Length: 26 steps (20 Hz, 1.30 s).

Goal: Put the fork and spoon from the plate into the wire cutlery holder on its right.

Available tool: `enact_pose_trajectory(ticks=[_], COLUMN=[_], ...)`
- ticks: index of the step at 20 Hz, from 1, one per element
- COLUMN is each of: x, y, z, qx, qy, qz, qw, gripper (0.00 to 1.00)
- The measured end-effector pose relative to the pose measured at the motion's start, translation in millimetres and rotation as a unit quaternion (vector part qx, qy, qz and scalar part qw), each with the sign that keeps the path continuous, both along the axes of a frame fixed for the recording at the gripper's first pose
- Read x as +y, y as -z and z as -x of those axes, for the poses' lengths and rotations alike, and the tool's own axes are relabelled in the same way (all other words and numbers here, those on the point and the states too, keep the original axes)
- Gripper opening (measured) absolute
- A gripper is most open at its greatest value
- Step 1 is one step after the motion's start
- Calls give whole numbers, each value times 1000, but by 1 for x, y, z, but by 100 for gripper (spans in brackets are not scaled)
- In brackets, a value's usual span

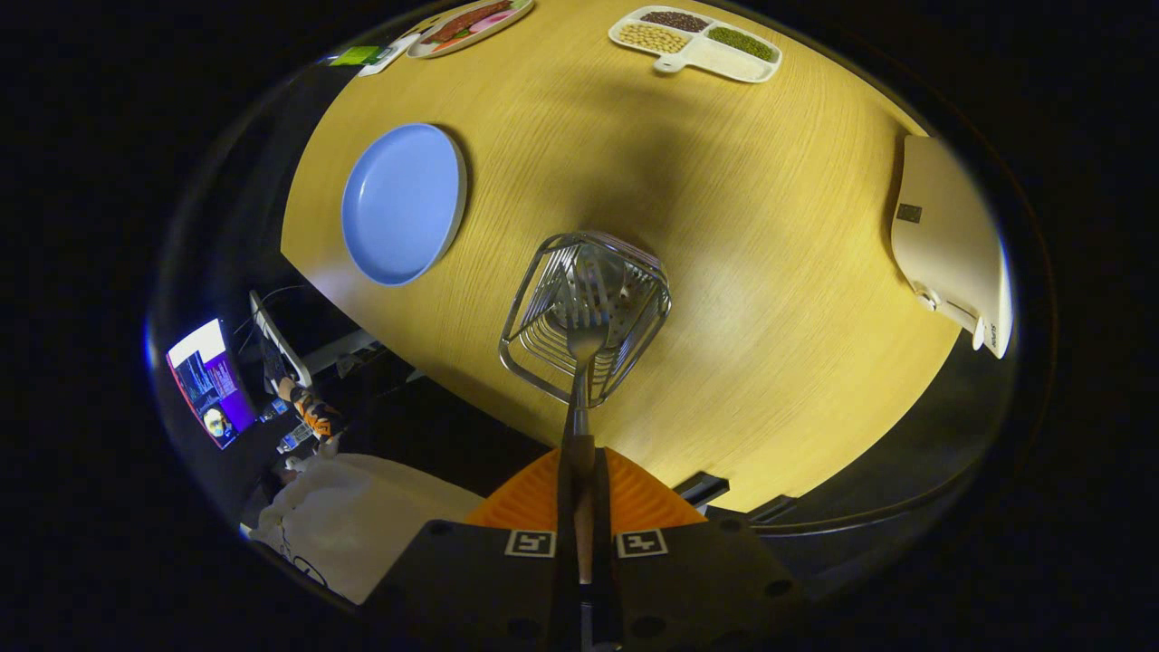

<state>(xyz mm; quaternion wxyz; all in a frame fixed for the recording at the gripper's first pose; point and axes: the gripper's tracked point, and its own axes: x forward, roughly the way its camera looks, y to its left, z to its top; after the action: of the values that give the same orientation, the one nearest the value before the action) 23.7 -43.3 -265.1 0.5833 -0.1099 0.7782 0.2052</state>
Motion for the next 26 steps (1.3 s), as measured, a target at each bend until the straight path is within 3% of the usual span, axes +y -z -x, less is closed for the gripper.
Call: enact_pose_trajectory(ticks=[2,6,8,9,12,13,15,21,26], x=[1,9,16,18,24,28,35,63,73], y=[0,-10,-20,-24,-44,-48,-63,-117,-161], z=[-3,-8,-8,-7,-2,-2,-1,-3,0], qx=[-1,-29,-48,-58,-97,-116,-158,-296,-399], qy=[10,30,40,41,47,55,73,156,172], qz=[-1,-27,-49,-57,-84,-93,-117,-192,-200], qw=[1000,999,997,996,991,987,978,923,878], gripper=[14,59,66,84,88,100,99,99,99])
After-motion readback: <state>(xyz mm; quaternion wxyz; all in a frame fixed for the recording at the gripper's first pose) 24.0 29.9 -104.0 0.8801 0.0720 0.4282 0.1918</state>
